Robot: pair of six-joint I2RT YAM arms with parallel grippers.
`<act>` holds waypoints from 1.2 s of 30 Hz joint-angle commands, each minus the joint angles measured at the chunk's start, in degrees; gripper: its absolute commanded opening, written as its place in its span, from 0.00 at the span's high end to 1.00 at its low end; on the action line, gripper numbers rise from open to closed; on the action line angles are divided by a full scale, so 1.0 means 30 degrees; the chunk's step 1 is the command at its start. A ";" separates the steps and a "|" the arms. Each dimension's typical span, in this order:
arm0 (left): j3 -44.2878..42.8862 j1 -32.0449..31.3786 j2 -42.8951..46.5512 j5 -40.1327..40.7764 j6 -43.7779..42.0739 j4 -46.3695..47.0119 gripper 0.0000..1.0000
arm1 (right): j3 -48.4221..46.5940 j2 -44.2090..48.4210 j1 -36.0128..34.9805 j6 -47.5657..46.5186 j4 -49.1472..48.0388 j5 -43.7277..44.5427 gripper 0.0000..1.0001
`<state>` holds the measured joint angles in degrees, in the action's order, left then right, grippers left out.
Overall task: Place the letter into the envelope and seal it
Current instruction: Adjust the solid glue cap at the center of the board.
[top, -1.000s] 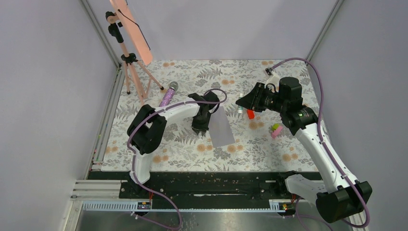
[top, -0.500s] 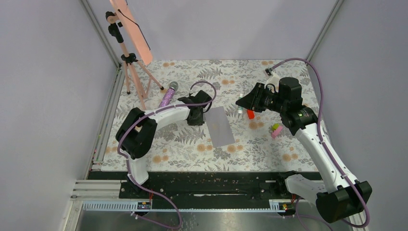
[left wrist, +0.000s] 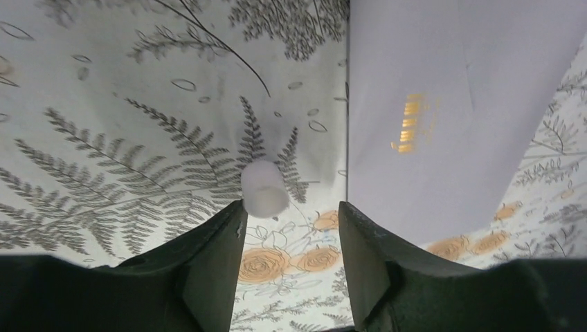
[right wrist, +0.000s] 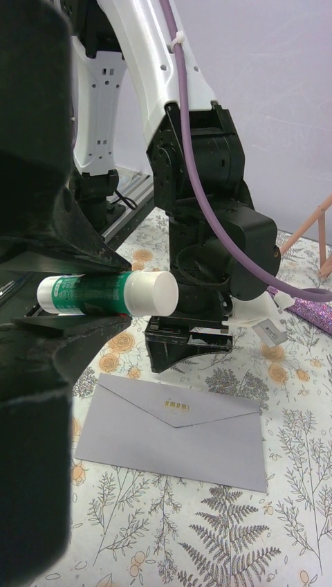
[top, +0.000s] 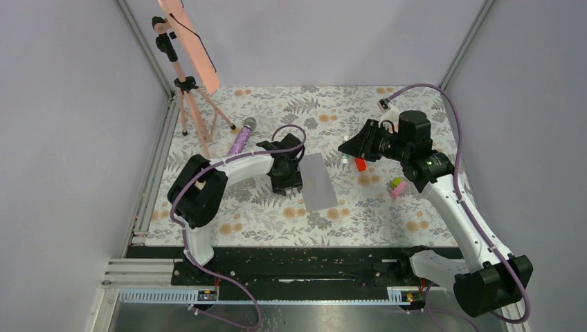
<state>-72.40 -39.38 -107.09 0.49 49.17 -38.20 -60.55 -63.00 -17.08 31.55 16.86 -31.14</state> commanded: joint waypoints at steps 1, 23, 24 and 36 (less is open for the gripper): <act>0.0149 -0.0028 0.0214 -0.2222 0.0322 -0.0071 0.48 | -0.0385 -0.0032 0.0039 -0.0150 -0.0764 -0.0544 1.00; -0.2480 0.0638 0.0081 0.1404 -0.4057 -0.2907 0.64 | 0.0087 0.0354 0.0039 -0.0119 -0.0760 -0.0461 1.00; -0.2374 0.0622 -0.0001 0.1383 -0.3978 -0.2923 0.64 | 0.0113 0.0388 0.0039 -0.0109 -0.0769 -0.0450 1.00; -0.1736 0.0764 -0.0794 0.1284 -0.3731 -0.1908 0.72 | 0.0078 0.0260 0.0039 -0.0108 -0.0774 -0.0433 1.00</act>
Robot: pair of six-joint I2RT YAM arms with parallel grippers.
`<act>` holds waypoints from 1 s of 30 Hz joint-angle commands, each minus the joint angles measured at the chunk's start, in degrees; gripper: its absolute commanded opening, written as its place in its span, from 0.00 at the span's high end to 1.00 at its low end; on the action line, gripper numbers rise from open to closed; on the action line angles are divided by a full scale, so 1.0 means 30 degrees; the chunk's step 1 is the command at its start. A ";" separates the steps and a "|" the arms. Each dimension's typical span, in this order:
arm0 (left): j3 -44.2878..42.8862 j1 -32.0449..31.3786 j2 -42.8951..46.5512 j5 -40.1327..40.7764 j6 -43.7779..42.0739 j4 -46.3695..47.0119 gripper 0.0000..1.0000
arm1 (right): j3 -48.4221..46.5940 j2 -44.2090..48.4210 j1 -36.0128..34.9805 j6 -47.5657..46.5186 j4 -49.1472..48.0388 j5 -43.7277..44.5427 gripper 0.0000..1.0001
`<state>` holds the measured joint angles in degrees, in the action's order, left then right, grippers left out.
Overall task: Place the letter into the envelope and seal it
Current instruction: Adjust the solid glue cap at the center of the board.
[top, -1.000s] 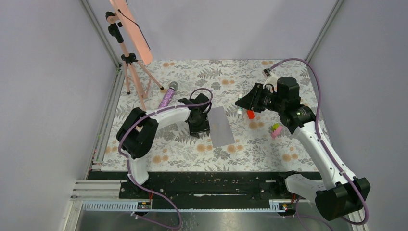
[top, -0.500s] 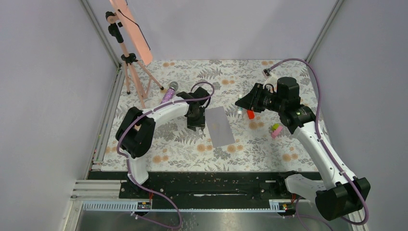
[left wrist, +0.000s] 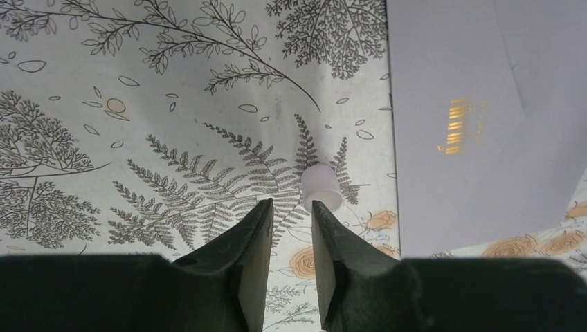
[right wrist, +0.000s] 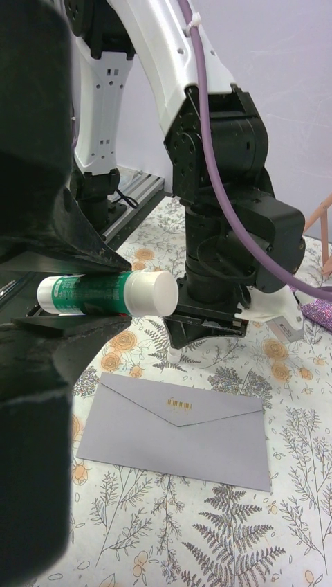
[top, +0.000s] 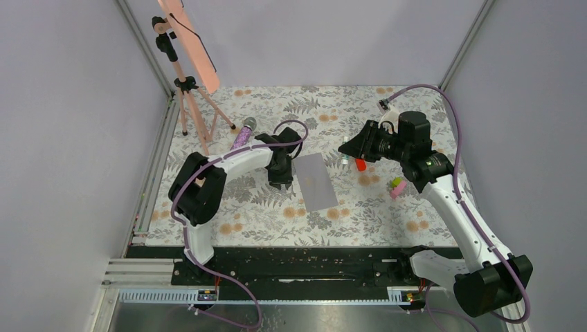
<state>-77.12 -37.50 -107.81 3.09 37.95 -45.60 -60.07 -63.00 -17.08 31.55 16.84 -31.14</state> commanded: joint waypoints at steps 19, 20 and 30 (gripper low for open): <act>-0.0845 0.0127 0.0602 0.7413 -0.0500 -0.0063 1.00 | -0.0132 0.0198 0.0039 -0.0087 -0.0764 -0.0498 1.00; -0.0723 0.0090 0.0655 0.8631 -0.0454 0.0029 1.00 | -0.0132 0.0174 0.0039 -0.0091 -0.0767 -0.0506 1.00; -0.1801 -0.1476 -0.0838 1.7173 0.0077 -0.1401 1.00 | -0.0366 -0.0064 0.0039 -0.0087 -0.0777 -0.0645 1.00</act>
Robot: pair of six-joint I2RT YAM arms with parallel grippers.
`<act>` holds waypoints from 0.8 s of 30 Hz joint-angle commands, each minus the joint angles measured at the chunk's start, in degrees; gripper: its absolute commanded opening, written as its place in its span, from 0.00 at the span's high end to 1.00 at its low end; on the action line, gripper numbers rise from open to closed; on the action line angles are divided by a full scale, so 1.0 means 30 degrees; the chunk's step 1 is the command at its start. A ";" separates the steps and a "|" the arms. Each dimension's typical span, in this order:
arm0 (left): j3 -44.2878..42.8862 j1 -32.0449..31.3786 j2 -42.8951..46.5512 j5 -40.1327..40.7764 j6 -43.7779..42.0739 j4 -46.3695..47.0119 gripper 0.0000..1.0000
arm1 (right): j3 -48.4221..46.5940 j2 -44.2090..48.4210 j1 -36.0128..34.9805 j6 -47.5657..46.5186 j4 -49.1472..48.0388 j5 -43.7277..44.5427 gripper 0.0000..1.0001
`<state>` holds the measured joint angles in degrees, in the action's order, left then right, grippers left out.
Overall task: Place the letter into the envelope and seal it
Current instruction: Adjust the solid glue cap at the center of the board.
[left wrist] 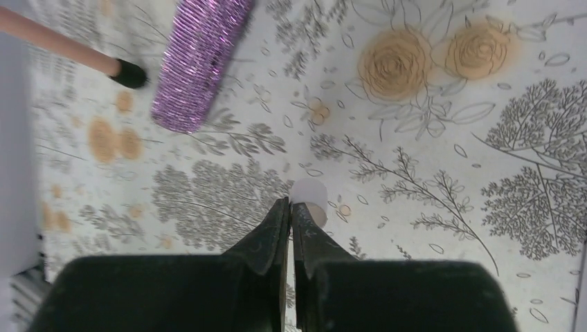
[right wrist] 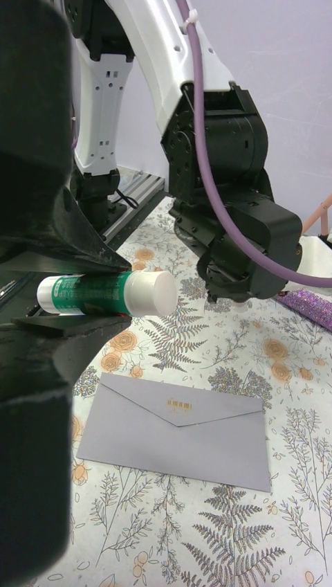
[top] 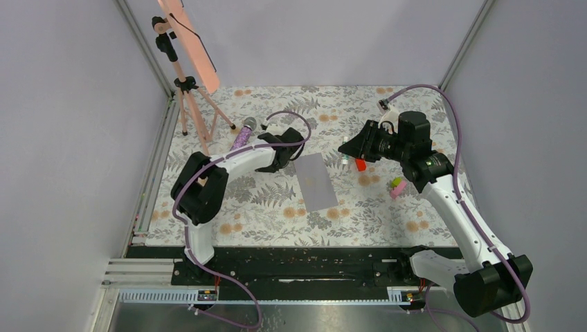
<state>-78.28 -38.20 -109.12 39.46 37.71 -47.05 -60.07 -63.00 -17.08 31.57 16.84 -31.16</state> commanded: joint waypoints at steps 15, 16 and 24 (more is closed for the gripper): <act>-0.3235 -0.3175 -0.4953 0.6267 0.1183 -0.4184 0.99 | -0.0427 -0.0279 0.0038 -0.0055 -0.0769 -0.0803 1.00; -0.3182 -0.3220 -0.4977 0.6119 0.1196 -0.4170 0.98 | -0.0425 -0.0281 0.0039 -0.0064 -0.0764 -0.0785 1.00; -0.3026 -0.3320 -0.5410 0.4411 0.0602 -0.3773 0.82 | -0.0315 -0.0081 0.0039 -0.0007 -0.0766 -0.0631 1.00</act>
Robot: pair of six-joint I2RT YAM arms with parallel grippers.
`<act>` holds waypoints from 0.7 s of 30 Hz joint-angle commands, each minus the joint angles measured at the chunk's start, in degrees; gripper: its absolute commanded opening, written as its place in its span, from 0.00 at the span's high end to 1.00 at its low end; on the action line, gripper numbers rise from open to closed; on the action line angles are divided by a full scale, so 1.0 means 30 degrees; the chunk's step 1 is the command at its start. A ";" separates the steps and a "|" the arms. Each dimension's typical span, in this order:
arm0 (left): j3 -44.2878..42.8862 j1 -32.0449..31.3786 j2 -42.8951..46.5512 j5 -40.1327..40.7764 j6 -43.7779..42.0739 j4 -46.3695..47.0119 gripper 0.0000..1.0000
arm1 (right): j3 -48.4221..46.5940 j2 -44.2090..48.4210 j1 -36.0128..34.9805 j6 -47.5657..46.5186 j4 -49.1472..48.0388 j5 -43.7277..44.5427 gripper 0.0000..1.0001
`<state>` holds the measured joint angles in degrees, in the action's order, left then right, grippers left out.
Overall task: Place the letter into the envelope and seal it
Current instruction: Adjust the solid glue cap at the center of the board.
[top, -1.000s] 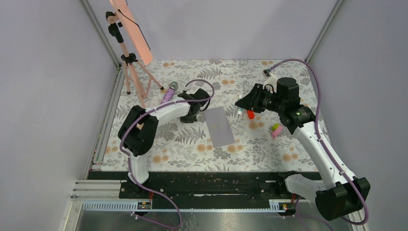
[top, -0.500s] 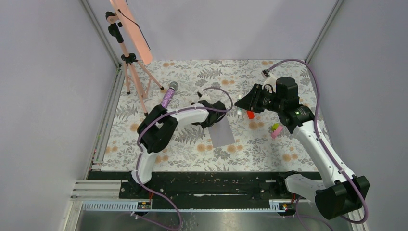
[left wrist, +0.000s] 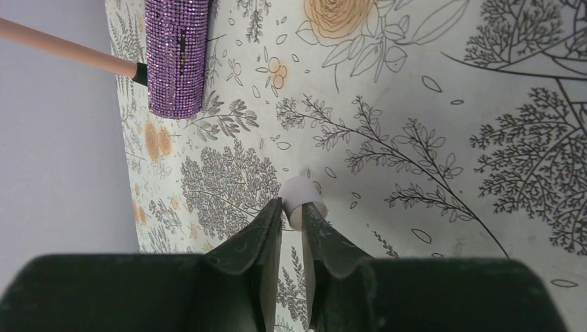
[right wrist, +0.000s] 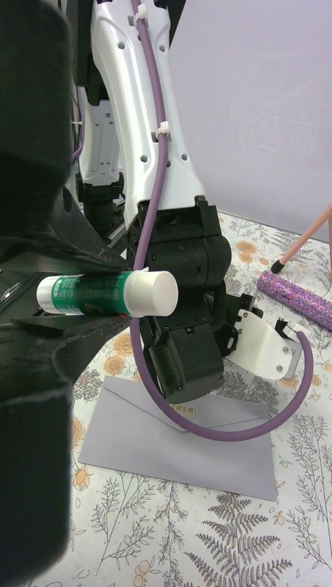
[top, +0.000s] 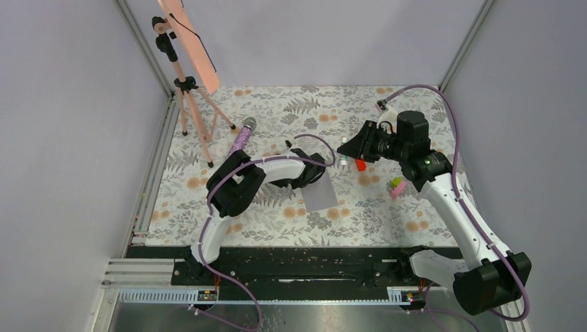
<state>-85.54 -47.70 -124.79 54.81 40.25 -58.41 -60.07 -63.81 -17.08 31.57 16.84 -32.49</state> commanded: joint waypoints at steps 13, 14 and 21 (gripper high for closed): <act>-0.0561 -0.0191 0.1941 -0.3284 -0.0642 0.0037 0.77 | -0.0249 0.0409 0.0039 0.0014 -0.0767 -0.0056 1.00; -0.0551 -0.0188 0.2132 -0.3608 -0.0643 0.0028 0.77 | -0.0223 0.0455 0.0039 0.0018 -0.0774 -0.0081 1.00; -0.0454 -0.0212 0.3884 -0.5426 -0.0048 -0.0035 0.75 | -0.0108 0.0431 0.0039 0.0023 -0.0777 -0.0070 1.00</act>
<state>-85.54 -48.01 -118.96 42.89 38.92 -58.63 -60.07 -63.70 -17.08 31.57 16.84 -32.42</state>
